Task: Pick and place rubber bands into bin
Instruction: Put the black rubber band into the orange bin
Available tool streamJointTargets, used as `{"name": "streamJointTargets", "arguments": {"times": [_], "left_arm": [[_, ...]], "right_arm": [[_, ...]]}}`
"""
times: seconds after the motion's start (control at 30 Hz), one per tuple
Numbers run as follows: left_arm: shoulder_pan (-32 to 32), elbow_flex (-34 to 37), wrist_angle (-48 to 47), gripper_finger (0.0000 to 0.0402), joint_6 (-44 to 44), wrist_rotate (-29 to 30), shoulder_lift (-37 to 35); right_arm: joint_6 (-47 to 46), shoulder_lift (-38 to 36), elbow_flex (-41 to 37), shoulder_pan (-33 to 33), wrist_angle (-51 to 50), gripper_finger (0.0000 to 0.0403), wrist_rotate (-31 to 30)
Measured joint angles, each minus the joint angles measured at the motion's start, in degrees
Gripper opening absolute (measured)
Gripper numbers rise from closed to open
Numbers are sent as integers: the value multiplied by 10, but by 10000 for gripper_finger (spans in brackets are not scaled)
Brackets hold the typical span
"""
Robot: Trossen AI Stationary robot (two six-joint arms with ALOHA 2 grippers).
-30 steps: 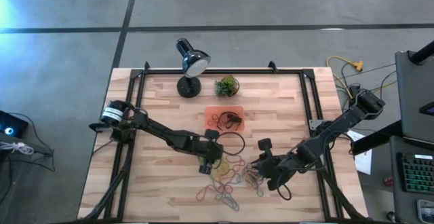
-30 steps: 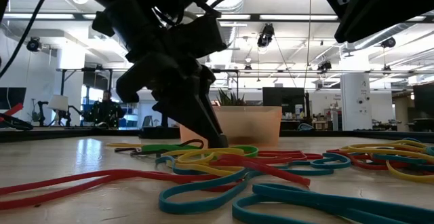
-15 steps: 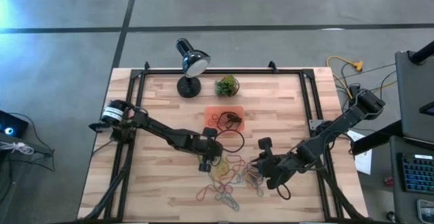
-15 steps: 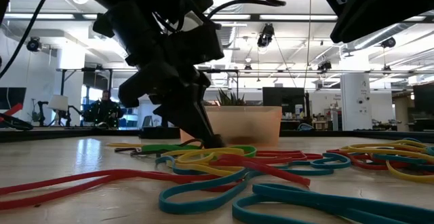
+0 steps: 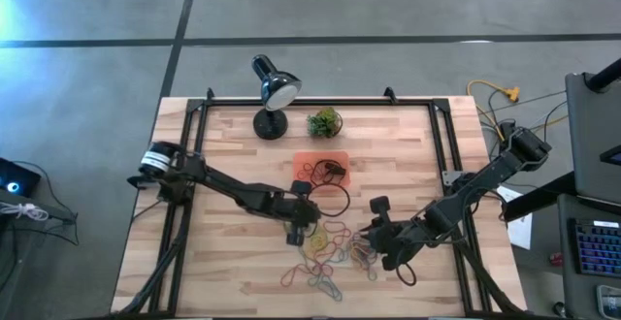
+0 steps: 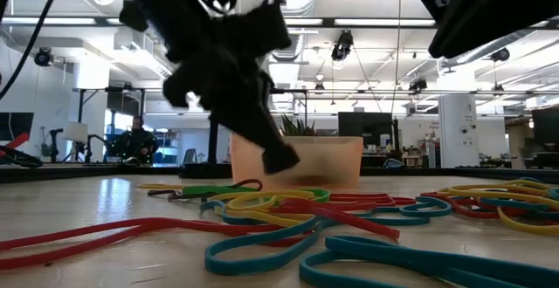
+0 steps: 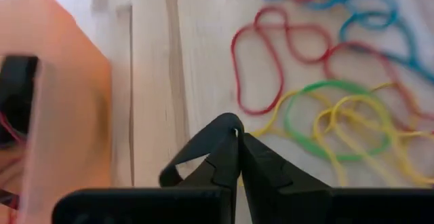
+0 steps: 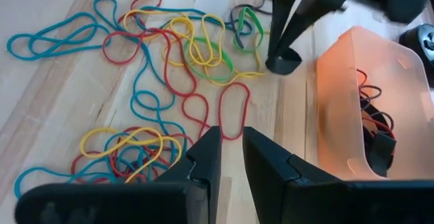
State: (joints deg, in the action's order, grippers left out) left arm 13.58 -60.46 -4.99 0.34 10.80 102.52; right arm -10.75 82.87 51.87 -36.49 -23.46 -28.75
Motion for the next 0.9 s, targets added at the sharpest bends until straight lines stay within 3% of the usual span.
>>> {"name": "streamJointTargets", "arguments": {"times": [0.1, 0.4, 0.9], "left_arm": [[1, 0, -1, 0, 3, 9, -22], [-12, 0, 2, 0, 67, 136, -57], [-89, 1, 6, 0, 75, 140, -57]], "right_arm": [[-1, 0, -4, 0, -1, 56, 0], [-5, 0, -9, 0, 0, 56, -17], [-11, 0, -13, 0, 0, 56, -29]]}}
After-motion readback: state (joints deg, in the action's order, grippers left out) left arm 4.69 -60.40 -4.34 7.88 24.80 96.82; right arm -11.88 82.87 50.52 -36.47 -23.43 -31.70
